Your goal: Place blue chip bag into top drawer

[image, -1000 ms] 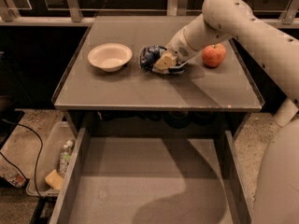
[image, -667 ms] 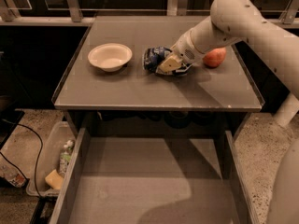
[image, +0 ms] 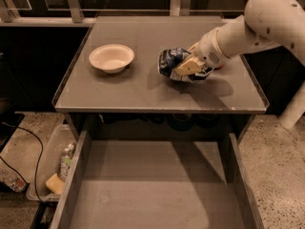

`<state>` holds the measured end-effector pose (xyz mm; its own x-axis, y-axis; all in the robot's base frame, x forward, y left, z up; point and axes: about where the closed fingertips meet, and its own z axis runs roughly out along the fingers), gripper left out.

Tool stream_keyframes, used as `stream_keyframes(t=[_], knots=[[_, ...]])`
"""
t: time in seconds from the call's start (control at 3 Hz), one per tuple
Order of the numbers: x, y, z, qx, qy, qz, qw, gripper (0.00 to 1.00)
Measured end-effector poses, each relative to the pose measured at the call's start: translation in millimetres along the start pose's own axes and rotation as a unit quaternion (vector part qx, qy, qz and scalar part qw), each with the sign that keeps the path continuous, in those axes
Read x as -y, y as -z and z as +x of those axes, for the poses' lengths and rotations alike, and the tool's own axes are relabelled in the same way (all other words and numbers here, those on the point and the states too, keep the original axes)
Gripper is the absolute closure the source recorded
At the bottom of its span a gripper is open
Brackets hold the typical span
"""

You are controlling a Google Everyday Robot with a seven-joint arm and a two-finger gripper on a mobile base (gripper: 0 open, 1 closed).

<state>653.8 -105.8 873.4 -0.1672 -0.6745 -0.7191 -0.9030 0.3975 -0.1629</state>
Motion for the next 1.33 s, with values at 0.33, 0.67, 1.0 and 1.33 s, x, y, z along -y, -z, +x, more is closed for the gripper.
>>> stream_keyframes(t=[0.33,0.67,1.0,1.33], knots=[[-21,36,1,0.022,0.013,0.013,0.9996,1.0],[-56,61,16,0.038,0.02,0.022,0.9988,1.0],[-100,71,47,0.046,0.026,0.023,0.9983,1.0],[-147,78,89,0.053,0.007,0.011,0.9985,1.0]])
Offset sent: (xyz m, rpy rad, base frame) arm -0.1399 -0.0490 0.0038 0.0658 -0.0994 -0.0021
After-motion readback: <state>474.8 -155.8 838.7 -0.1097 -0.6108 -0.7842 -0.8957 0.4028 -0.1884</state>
